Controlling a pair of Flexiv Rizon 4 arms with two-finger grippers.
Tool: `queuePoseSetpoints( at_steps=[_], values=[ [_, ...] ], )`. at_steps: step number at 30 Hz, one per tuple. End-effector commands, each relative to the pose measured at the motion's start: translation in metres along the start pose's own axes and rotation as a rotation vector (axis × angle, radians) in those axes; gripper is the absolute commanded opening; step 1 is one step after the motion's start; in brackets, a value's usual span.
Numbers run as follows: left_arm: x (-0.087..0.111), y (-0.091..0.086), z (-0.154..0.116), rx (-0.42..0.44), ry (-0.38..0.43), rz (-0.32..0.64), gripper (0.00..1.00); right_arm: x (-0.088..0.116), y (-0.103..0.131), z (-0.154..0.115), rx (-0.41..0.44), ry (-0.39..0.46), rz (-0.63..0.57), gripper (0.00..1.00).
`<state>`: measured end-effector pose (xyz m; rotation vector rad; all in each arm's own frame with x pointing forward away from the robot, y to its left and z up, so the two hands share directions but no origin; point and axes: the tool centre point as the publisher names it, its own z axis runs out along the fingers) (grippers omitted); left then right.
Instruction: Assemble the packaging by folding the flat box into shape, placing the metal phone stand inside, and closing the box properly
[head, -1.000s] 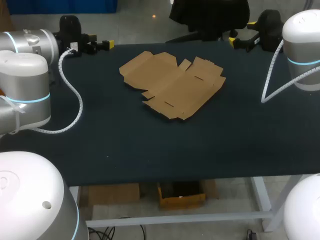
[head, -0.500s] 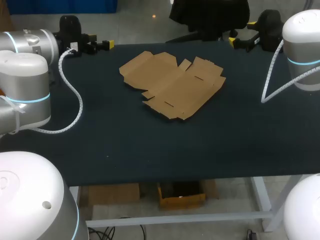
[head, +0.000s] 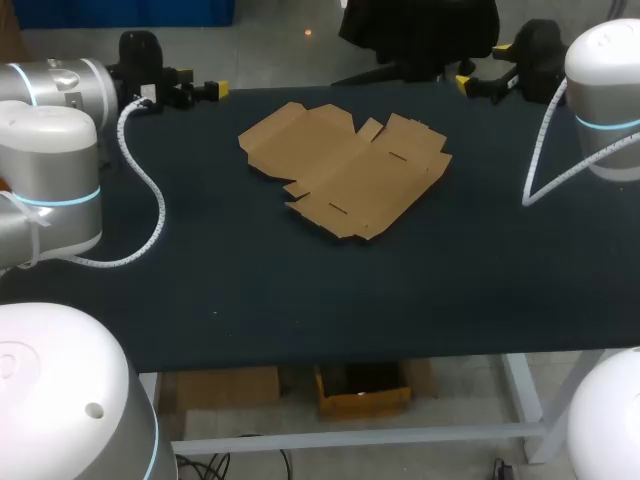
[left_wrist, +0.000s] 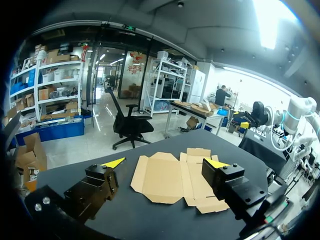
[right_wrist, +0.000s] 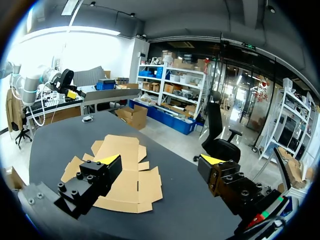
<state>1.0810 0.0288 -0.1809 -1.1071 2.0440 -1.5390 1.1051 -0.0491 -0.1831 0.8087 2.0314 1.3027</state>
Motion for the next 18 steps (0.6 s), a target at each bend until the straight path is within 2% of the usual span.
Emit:
queuePoseSetpoints(
  at_steps=[1,4,18],
  values=[
    [0.008,-0.003,0.001,-0.035,-0.007,0.000,1.00,-0.008,0.000,0.000,0.024,0.021,0.014,1.00],
    [0.013,-0.003,-0.002,-0.041,-0.003,-0.010,1.00,-0.010,-0.001,0.000,0.047,0.048,0.034,1.00],
    [0.040,0.000,-0.016,-0.146,-0.116,-0.112,1.00,-0.022,-0.016,-0.004,0.232,0.144,0.143,1.00]
  ],
)
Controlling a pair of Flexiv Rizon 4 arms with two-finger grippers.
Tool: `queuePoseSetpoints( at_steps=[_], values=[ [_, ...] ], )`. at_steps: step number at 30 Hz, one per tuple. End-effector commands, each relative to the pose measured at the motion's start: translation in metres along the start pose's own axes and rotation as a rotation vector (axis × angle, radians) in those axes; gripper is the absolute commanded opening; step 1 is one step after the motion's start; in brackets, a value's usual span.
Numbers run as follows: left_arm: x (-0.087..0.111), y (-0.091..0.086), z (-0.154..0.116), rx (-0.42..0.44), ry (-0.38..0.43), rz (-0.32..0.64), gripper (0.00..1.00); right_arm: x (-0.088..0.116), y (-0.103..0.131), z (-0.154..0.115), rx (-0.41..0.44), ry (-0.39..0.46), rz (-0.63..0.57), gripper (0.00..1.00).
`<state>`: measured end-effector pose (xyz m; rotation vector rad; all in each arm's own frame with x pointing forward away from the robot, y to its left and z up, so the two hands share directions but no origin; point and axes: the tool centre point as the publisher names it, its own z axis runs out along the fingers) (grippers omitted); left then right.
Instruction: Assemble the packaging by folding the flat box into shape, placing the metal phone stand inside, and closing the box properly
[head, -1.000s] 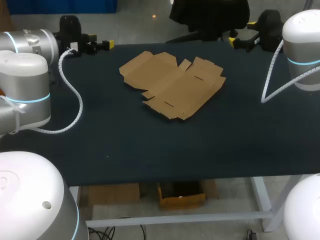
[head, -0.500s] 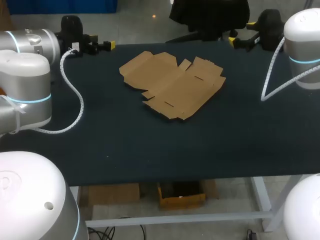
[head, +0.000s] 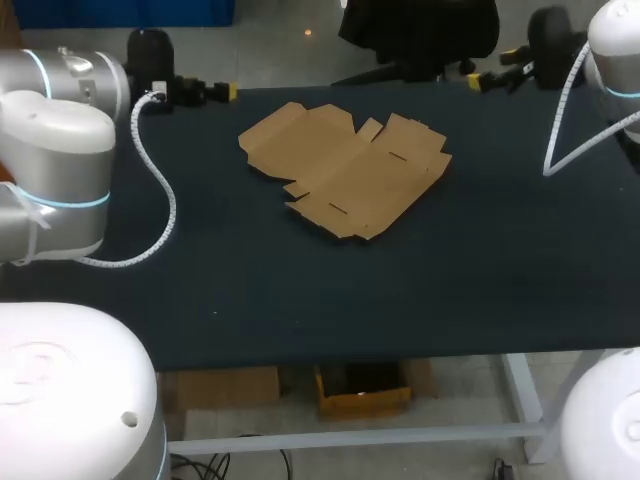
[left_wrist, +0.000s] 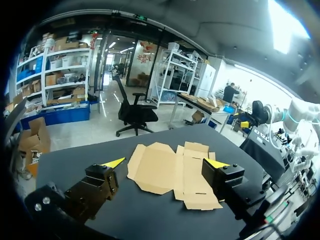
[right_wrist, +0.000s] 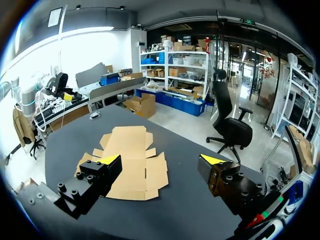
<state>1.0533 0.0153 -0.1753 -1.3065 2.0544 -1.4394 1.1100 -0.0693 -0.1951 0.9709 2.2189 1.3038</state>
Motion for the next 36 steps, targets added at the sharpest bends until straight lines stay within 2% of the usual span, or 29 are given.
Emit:
queuePoseSetpoints(
  at_steps=[1,3,10,21,27,31,33,35,36],
  values=[
    [0.014,-0.001,-0.006,-0.061,-0.048,0.002,1.00,-0.006,0.000,-0.001,0.098,0.037,0.020,1.00],
    [0.018,0.000,-0.007,-0.073,-0.040,-0.012,1.00,-0.007,-0.004,-0.001,0.134,0.044,0.028,1.00],
    [0.026,0.008,-0.007,-0.135,-0.101,-0.035,1.00,-0.008,-0.016,-0.001,0.250,0.081,0.079,1.00],
    [0.037,0.023,-0.009,-0.231,-0.136,-0.110,1.00,0.002,-0.029,-0.011,0.375,0.120,0.108,1.00],
    [0.046,0.028,-0.014,-0.266,-0.183,-0.138,1.00,0.005,-0.039,-0.020,0.434,0.106,0.138,1.00],
    [0.050,0.033,-0.017,-0.330,-0.202,-0.164,1.00,0.009,-0.047,-0.028,0.467,0.082,0.162,1.00],
    [0.051,0.036,-0.019,-0.371,-0.197,-0.161,1.00,0.011,-0.048,-0.030,0.476,0.079,0.161,1.00],
    [0.053,0.038,-0.028,-0.415,-0.198,-0.100,1.00,0.011,-0.048,-0.030,0.476,0.079,0.161,1.00],
    [0.053,0.038,-0.028,-0.415,-0.198,-0.100,1.00,0.011,-0.048,-0.030,0.476,0.079,0.161,1.00]
  ],
)
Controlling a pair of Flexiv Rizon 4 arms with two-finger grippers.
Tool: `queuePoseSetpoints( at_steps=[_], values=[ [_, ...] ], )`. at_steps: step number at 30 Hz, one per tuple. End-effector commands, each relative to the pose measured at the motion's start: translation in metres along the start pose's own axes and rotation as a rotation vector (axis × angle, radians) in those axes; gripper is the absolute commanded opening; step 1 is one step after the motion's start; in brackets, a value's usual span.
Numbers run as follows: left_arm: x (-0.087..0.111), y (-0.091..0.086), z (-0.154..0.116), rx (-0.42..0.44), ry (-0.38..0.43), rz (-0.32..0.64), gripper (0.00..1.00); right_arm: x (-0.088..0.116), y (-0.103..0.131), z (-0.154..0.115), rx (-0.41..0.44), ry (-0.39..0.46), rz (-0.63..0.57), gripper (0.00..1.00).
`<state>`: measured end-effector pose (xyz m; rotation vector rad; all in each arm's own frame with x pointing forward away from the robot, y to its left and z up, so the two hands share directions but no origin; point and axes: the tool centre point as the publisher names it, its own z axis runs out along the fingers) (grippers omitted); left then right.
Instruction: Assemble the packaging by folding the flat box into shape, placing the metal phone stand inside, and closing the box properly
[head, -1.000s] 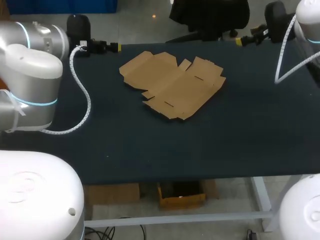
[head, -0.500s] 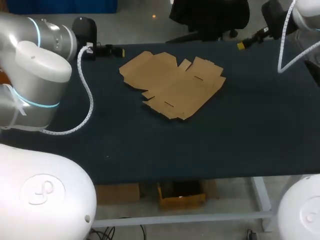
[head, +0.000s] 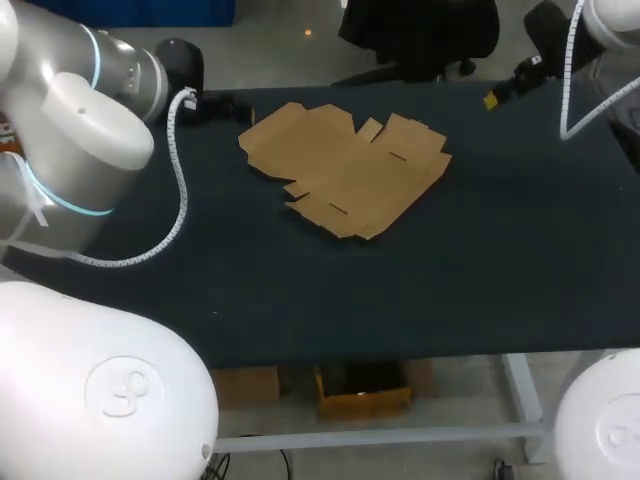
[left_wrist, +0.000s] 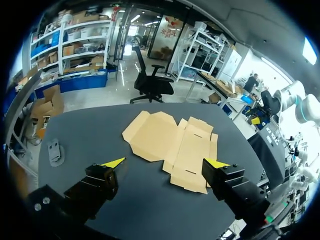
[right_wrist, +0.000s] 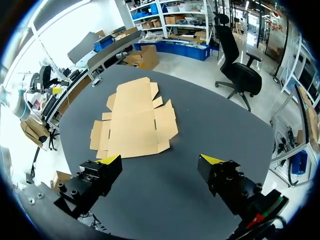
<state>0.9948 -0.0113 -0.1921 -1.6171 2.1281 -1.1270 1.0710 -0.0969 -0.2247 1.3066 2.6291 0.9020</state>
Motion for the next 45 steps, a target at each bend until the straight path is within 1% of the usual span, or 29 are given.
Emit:
queuePoseSetpoints(
  at_steps=[1,19,21,22,24,25,26,28,29,31,32,33,36,38,39,41,43,44,45],
  values=[
    [0.002,-0.001,-0.012,-0.166,-0.063,0.035,1.00,0.005,-0.002,-0.003,-0.002,-0.007,-0.001,1.00],
    [0.002,-0.001,-0.012,-0.166,-0.063,0.035,1.00,0.005,-0.002,-0.003,-0.002,-0.007,-0.001,1.00],
    [0.004,0.001,-0.005,-0.185,-0.086,-0.019,1.00,0.005,-0.002,-0.003,-0.002,-0.007,-0.001,1.00],
    [0.006,0.005,-0.003,-0.189,-0.088,-0.040,1.00,0.006,-0.002,-0.002,0.019,-0.023,0.014,1.00],
    [0.009,0.014,0.000,-0.197,-0.112,-0.086,1.00,0.009,-0.007,-0.001,0.039,-0.027,0.037,1.00],
    [0.012,0.020,0.000,-0.204,-0.096,-0.090,1.00,0.012,-0.011,-0.002,0.051,-0.024,0.049,1.00],
    [0.013,0.025,0.000,-0.216,-0.118,-0.138,1.00,0.014,-0.015,-0.001,0.057,-0.023,0.057,1.00],
    [0.016,0.035,0.001,-0.227,-0.113,-0.173,1.00,0.020,-0.025,0.002,0.089,-0.019,0.084,1.00],
    [0.017,0.039,0.003,-0.246,-0.132,-0.227,1.00,0.021,-0.030,0.004,0.104,-0.022,0.105,1.00],
    [0.021,0.049,0.004,-0.256,-0.121,-0.267,1.00,0.025,-0.040,0.008,0.137,-0.013,0.123,1.00],
    [0.024,0.053,0.007,-0.265,-0.152,-0.293,1.00,0.026,-0.045,0.009,0.150,-0.018,0.131,1.00],
    [0.028,0.059,0.009,-0.254,-0.168,-0.301,1.00,0.028,-0.049,0.010,0.166,-0.012,0.135,1.00],
    [0.036,0.070,0.013,-0.260,-0.198,-0.393,1.00,0.030,-0.060,0.009,0.184,-0.004,0.160,1.00],
    [0.039,0.077,0.017,-0.274,-0.192,-0.476,1.00,0.029,-0.065,0.008,0.195,0.000,0.183,1.00],
    [0.041,0.081,0.018,-0.282,-0.173,-0.497,1.00,0.030,-0.068,0.008,0.200,-0.001,0.188,1.00],
    [0.046,0.087,0.022,-0.287,-0.176,-0.553,1.00,0.031,-0.073,0.008,0.221,-0.018,0.218,1.00],
    [0.051,0.092,0.025,-0.296,-0.191,-0.579,1.00,0.032,-0.077,0.008,0.227,-0.019,0.234,1.00],
    [0.054,0.095,0.026,-0.294,-0.199,-0.603,1.00,0.032,-0.081,0.008,0.230,-0.007,0.246,1.00],
    [0.055,0.097,0.027,-0.310,-0.187,-0.622,1.00,0.033,-0.083,0.008,0.236,-0.006,0.256,1.00]
  ],
)
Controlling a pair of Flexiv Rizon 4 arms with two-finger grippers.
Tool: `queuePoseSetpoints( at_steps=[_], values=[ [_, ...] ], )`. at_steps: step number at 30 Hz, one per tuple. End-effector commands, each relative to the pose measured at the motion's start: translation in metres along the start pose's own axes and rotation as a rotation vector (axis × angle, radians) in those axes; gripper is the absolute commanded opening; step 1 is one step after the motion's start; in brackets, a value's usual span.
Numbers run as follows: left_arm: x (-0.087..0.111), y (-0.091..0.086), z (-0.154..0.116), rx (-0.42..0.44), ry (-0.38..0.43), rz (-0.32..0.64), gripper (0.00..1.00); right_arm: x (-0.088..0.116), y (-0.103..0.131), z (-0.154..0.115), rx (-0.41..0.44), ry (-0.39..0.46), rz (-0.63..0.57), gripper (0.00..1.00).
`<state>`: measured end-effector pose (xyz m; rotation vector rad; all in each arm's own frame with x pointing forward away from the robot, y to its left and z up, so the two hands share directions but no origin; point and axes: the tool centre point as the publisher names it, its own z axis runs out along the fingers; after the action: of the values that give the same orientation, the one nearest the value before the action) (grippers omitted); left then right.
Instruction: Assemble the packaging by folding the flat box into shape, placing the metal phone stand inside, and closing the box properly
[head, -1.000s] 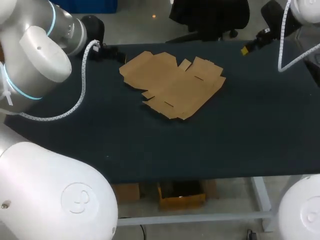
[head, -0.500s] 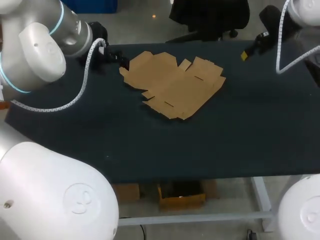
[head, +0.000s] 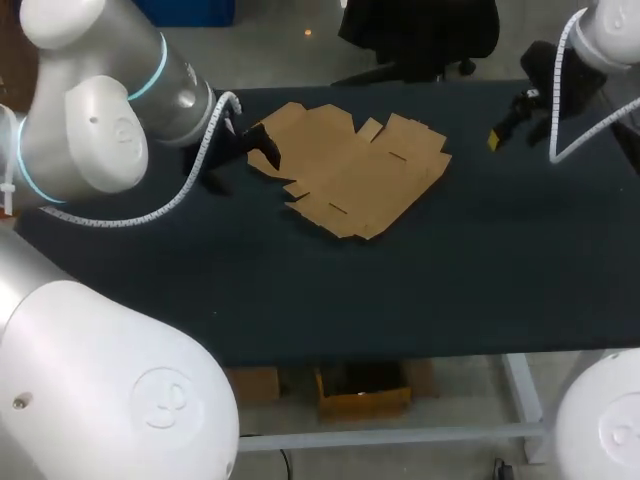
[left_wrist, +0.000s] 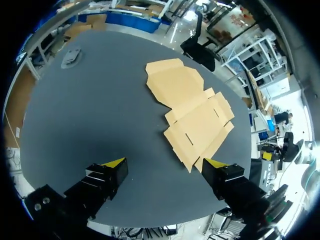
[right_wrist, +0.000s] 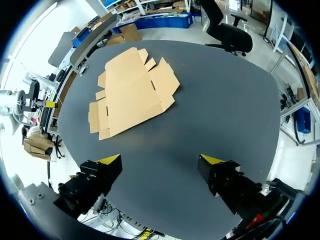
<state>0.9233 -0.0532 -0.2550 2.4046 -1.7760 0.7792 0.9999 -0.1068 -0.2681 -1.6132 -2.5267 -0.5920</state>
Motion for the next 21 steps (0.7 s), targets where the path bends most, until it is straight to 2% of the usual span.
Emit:
queuePoseSetpoints(
  at_steps=[1,5,11,21],
  values=[
    [0.005,0.009,0.012,-0.019,-0.025,-0.059,1.00,0.001,-0.009,0.001,0.011,0.008,0.028,1.00],
    [0.006,0.017,0.017,-0.082,0.030,-0.116,1.00,-0.001,-0.018,0.006,0.024,0.018,0.064,1.00],
    [0.011,0.027,0.042,-0.156,0.086,-0.202,1.00,-0.005,-0.026,0.013,0.018,0.035,0.082,1.00],
    [0.023,0.034,0.062,-0.172,0.110,-0.313,1.00,-0.004,-0.028,0.018,0.034,0.022,0.084,1.00]
  ],
)
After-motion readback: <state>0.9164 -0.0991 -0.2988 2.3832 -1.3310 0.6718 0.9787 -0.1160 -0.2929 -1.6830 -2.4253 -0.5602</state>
